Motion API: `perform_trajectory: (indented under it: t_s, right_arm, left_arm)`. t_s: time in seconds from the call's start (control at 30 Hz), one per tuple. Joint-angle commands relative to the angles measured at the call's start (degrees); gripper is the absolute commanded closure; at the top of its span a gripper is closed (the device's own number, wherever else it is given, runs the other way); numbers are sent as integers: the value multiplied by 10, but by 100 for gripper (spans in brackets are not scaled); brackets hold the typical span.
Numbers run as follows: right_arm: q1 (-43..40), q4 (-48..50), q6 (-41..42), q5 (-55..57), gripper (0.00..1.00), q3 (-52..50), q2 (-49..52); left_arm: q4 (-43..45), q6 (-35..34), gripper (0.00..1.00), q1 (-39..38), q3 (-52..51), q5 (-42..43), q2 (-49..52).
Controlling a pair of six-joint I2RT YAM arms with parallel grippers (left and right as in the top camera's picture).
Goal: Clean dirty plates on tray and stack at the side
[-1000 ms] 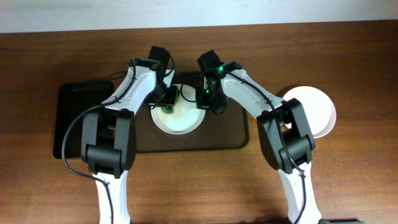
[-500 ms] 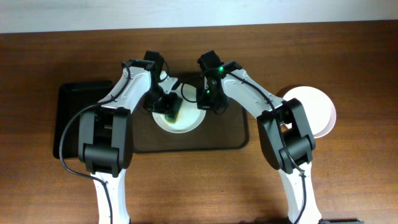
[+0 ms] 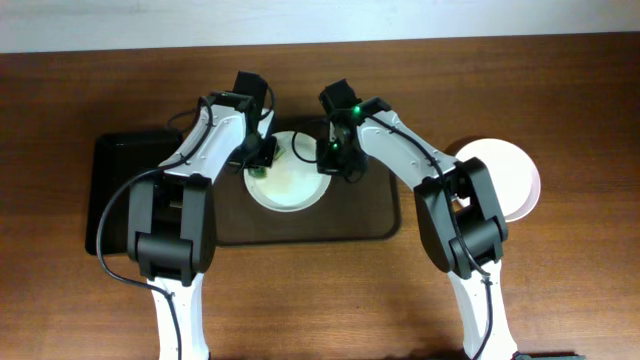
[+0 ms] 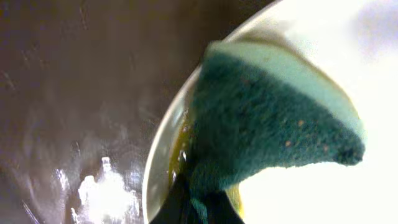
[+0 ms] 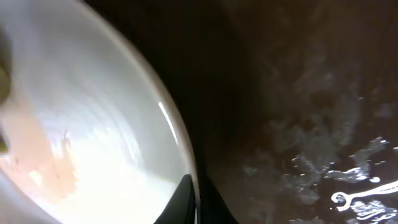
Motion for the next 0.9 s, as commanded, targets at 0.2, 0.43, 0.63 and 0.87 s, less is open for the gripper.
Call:
perform_trajectory:
  t_s: [0.2,0.43,0.63,0.87]
  right_arm:
    - [-7,-26,-23,32,96,-19,7]
    - [-19,-53,-25,100,96,-19,-45]
    - [-16,-113,-43,248,96,-19,-128]
    - [45,-181,-133,214,96,-19,-139]
  left_arm:
    - [-116,43,99,39,103,196,21]
    - [-184,47,99,61,244,205,21]
    - [-182,47,99,63,238,183,22]
    - [-179,47,99,63,238,183,22]
